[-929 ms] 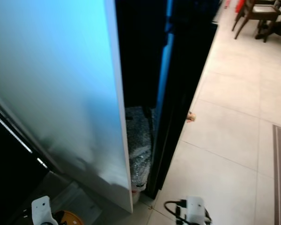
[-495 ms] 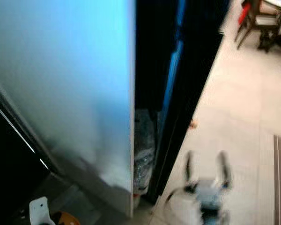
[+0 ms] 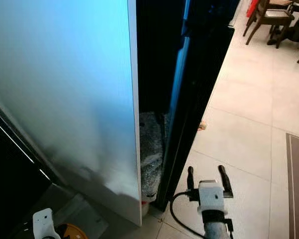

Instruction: Restocking fridge

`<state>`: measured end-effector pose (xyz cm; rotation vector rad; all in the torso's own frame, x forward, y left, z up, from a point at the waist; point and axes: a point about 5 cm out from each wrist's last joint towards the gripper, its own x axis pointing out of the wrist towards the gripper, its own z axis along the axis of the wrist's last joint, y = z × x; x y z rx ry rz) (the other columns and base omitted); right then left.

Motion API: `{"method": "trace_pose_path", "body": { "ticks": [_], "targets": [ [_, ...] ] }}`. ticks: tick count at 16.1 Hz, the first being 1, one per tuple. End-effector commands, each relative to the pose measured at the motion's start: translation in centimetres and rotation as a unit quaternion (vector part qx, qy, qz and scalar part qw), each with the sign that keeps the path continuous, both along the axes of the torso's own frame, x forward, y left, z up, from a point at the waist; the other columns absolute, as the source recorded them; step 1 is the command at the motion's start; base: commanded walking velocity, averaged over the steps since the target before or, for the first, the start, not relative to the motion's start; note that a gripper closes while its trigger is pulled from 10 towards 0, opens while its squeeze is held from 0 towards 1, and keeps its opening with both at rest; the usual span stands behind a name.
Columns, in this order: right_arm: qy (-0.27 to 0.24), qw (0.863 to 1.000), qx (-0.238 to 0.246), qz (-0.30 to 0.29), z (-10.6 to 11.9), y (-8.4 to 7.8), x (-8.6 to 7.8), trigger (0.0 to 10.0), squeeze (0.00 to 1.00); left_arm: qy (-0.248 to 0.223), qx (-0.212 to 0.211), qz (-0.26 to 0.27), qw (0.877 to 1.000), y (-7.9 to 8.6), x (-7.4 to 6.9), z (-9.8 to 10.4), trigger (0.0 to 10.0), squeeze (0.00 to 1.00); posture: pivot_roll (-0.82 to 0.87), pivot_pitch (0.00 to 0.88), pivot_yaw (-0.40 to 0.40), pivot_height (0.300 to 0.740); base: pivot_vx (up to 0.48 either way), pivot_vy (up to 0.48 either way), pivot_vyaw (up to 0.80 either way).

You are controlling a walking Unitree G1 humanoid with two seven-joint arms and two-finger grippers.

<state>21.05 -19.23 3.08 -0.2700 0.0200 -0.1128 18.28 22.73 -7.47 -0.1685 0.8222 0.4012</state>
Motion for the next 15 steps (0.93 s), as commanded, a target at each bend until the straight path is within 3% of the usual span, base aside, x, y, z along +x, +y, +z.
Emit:
{"method": "trace_pose_path", "body": {
  "ticks": [1, 5, 7, 15],
  "targets": [
    [-0.006, 1.0, 0.02, 0.012, 0.7, 0.1, 1.1, 10.0, 0.0, 0.01, 0.006, -0.01, 1.0, -0.1, -0.4, -0.2, 10.0, 0.0, -0.18, 0.02, 0.006, 0.74, 0.0, 0.0, 0.0],
    [0.033, 0.993, 0.072, 0.088, 1.1, 1.6, 3.5, 10.0, 0.0, 0.009, 0.007, -0.014, 1.0, -0.2, -0.2, -0.1, 10.0, 0.0, -0.18, 0.012, 0.006, 0.74, 0.0, 0.0, 0.0],
    [0.043, 0.991, 0.066, 0.108, 0.9, 2.0, 4.0, 10.0, 0.0, 0.008, 0.007, -0.014, 1.0, -0.2, -0.2, -0.1, 10.0, 0.0, -0.17, 0.015, 0.007, 0.74, 0.0, 0.0, 0.0],
    [0.016, 0.994, 0.06, 0.095, 2.9, 1.5, 7.3, 10.0, 0.0, 0.011, 0.007, -0.014, 1.0, -0.3, -0.3, -0.2, 10.0, 0.0, -0.18, 0.029, 0.009, 0.74, 0.0, 0.0, 0.0]
  ]
}}
